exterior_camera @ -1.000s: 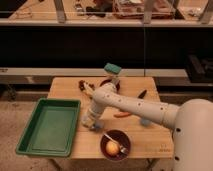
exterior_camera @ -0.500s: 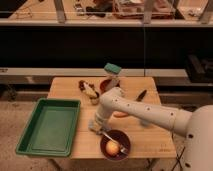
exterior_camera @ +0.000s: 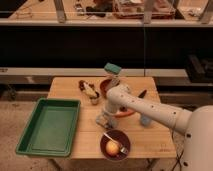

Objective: Wipe table surface with towel

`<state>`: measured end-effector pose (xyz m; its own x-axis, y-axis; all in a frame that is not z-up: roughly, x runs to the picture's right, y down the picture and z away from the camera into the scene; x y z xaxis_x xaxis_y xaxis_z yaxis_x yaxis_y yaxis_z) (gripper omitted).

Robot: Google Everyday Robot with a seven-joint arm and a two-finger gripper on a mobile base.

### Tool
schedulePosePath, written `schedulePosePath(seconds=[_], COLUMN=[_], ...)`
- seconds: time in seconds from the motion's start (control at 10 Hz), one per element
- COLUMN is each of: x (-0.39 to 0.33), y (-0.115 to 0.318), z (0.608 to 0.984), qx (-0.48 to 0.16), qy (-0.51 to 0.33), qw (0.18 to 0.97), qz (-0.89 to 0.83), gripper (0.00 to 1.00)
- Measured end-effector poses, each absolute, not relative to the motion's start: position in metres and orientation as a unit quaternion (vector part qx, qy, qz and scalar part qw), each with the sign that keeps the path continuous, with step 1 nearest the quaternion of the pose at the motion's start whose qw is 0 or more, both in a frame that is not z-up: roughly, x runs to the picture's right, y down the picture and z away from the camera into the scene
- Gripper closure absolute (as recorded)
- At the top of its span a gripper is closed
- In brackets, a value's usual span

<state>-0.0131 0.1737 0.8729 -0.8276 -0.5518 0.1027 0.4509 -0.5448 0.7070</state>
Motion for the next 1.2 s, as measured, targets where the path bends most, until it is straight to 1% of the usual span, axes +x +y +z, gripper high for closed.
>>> schedulePosePath(seconds=[0.3, 0.7, 0.9, 1.2], x=[-0.02, -0.079, -0.1, -0.104], y=[0.149, 0.144, 0.156, 0.194], z=[0.881, 0.867, 0.85, 0.832], qx=[0.064, 0.09, 0.107, 0.117], qy=[-0.372, -0.374, -0.378, -0.39], qw=[0.296, 0.271, 0.247, 0.222], qz=[-0.877, -0.882, -0.886, -0.886], gripper=[1.0, 1.0, 1.0, 1.0])
